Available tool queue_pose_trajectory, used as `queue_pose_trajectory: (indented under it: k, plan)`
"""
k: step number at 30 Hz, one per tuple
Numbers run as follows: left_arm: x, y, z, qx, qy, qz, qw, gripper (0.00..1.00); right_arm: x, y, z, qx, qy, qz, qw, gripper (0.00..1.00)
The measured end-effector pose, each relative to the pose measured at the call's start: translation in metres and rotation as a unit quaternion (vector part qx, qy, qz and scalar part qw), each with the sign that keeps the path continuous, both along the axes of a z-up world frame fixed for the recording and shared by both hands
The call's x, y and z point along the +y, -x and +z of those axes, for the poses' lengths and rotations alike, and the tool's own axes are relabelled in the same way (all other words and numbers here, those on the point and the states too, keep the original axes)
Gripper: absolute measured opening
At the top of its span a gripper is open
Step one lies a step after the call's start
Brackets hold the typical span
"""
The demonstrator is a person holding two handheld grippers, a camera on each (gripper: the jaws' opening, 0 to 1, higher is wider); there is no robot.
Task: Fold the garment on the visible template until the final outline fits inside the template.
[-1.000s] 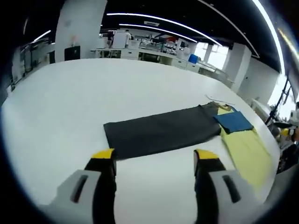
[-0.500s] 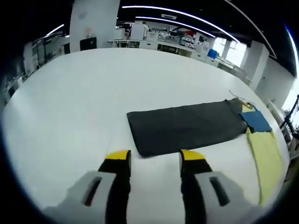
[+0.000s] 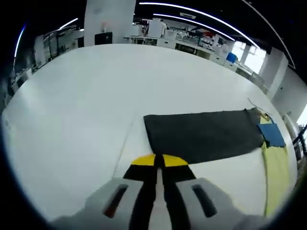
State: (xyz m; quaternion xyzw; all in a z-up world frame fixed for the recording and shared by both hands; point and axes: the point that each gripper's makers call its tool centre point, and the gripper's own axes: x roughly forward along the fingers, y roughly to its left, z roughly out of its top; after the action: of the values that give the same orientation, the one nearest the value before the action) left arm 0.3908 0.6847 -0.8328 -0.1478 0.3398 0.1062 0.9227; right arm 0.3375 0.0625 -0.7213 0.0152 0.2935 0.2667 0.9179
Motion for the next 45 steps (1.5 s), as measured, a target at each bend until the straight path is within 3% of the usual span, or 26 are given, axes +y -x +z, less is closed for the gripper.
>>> queue_pose_trajectory:
  k: [6,11,15,17,22,26,27,30,33,35,37,41,45]
  plan:
    - [-0.016,-0.013,0.022,-0.029,-0.002,-0.034,0.999,0.0,-0.005,0.006,-0.006,0.006,-0.006,-0.006,0.9999,0.97]
    - [-0.045,-0.04,0.05,-0.068,0.012,-0.087,0.9938,0.0,-0.004,0.006,-0.004,0.003,-0.016,-0.007,0.9998,0.97]
    - [-0.089,-0.057,0.08,-0.09,0.008,-0.14,0.9859,0.0,-0.005,0.004,-0.003,-0.003,-0.02,-0.006,0.9998,0.97]
    - [-0.101,-0.064,0.086,-0.097,0.013,-0.151,0.9837,0.0,-0.005,0.005,-0.003,-0.004,-0.023,-0.007,0.9997,0.97]
    - [-0.15,-0.082,0.103,-0.102,0.006,-0.193,0.9758,0.0,-0.003,0.007,0.003,-0.01,-0.041,-0.006,0.9991,0.97]
    - [-0.167,-0.096,0.106,-0.111,0.029,-0.193,0.9745,0.0,-0.009,0.005,0.002,-0.009,-0.053,-0.011,0.9985,0.97]
    - [-0.184,-0.095,0.107,-0.11,0.024,-0.199,0.9734,0.0,-0.01,0.006,0.001,-0.006,-0.054,-0.01,0.9985,0.97]
    - [-0.203,-0.104,0.11,-0.113,0.041,-0.206,0.9711,0.0,-0.012,0.008,-0.001,-0.008,-0.057,-0.014,0.9982,0.97]
    - [-0.23,-0.113,0.112,-0.114,0.041,-0.223,0.9673,0.0,-0.014,0.01,-0.003,-0.007,-0.061,-0.016,0.998,0.97]
    - [-0.238,-0.118,0.111,-0.115,0.042,-0.233,0.9647,0.0,-0.014,0.013,-0.006,-0.004,-0.061,-0.016,0.998,0.97]
    - [-0.26,-0.12,0.113,-0.111,0.056,-0.243,0.962,0.0,-0.016,0.016,-0.008,-0.001,-0.062,-0.017,0.998,0.97]
    - [-0.274,-0.136,0.115,-0.113,0.063,-0.256,0.958,0.0,-0.023,0.018,-0.014,0.005,-0.064,-0.022,0.9977,0.97]
    - [-0.306,-0.145,0.117,-0.114,0.066,-0.279,0.9513,0.0,-0.027,0.021,-0.017,0.011,-0.065,-0.028,0.9974,0.97]
